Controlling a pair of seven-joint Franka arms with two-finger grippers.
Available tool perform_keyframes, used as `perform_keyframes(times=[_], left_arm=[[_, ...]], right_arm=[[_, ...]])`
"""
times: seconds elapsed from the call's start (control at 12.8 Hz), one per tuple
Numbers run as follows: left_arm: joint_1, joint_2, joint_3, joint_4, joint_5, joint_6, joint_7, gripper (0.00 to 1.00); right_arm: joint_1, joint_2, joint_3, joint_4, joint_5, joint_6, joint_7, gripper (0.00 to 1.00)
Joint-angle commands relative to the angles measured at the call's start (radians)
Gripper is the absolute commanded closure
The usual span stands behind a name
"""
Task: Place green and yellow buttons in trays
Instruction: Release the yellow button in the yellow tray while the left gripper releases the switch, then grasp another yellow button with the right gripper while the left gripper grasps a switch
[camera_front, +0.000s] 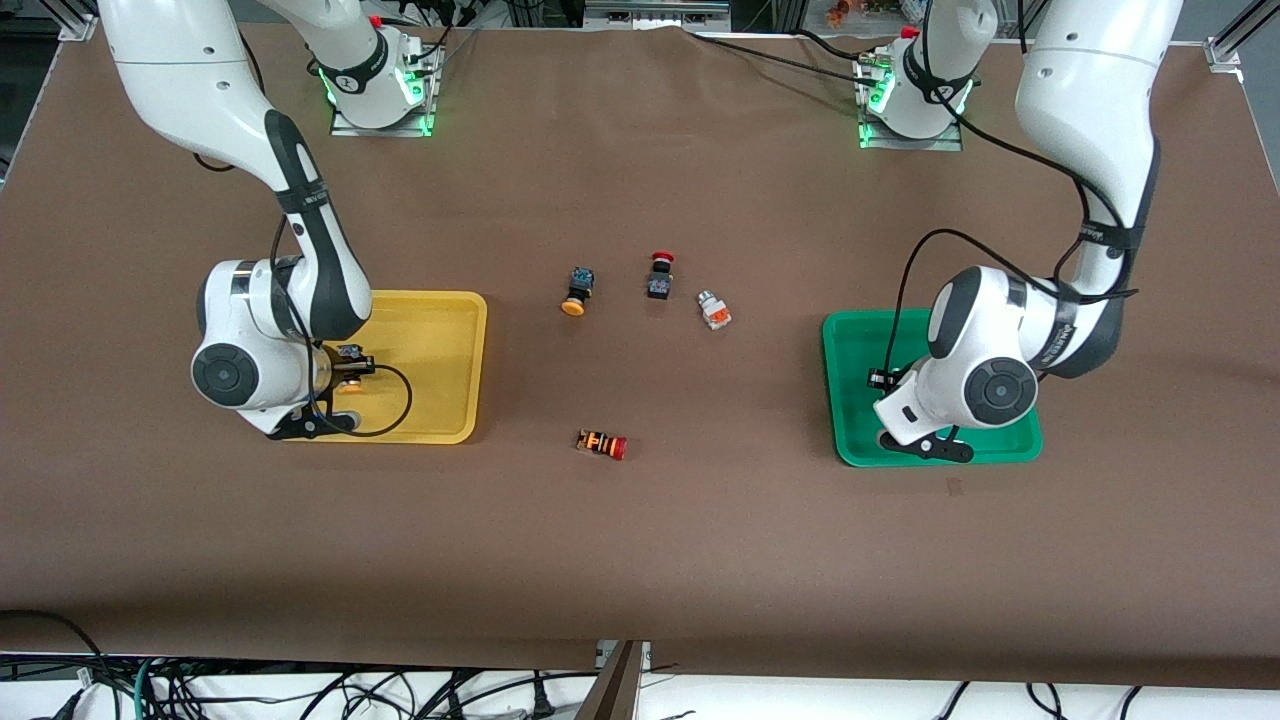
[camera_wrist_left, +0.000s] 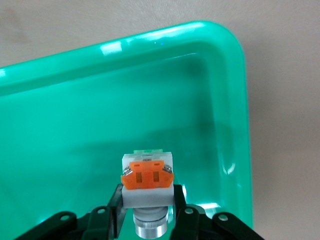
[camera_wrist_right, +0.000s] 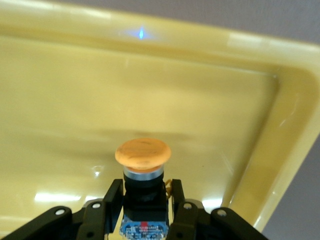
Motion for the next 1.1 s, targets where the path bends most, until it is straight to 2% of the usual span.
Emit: perform_keyframes(times=[0.0,0.08,0.24,0.31,0.55,0.71,0.86,1.02], left_arm=[[-0.012,-0.051,-0.012,-0.147,0.035,0.154,-0.001,0.28],[-0.009,-0.057,-0.012,-0.144,0.035,0.148,-0.006,0.0],[-0.013,-0.104,-0.024,-0.123,0.017,0.07,-0.039,0.0],[-0.021,-0.127,-0.05,-0.098,0.016,0.029,-0.09,0.0],[-0.027,-0.129,-0.222,-0.066,0.015,-0.016,-0.417,0.0],[-0.035,-0.08,-0.289,-0.064,-0.026,0.043,-0.583,0.0],[-0.076,-0.028,-0.299,-0.079,-0.135,0.143,-0.672,0.0],[-0.147,0.021,-0.299,-0.083,-0.142,0.232,-0.832,0.0]], right_arm=[[0.015,-0.075,0.001,-0.049,0.014,0.008,-0.003,0.0],[0.026,-0.092,0.011,-0.026,0.019,-0.034,0.0,0.0],[0.041,-0.098,0.086,0.037,0.06,-0.117,0.158,0.0],[0.041,-0.1,0.156,0.038,0.072,-0.117,0.265,0.0],[0.047,-0.086,0.338,0.034,0.115,-0.053,0.562,0.0],[0.101,-0.056,0.372,0.032,0.12,0.0,0.697,0.0],[0.168,-0.034,0.372,0.029,0.12,0.03,0.786,0.0],[0.208,-0.013,0.372,0.026,0.121,0.05,0.826,0.0]])
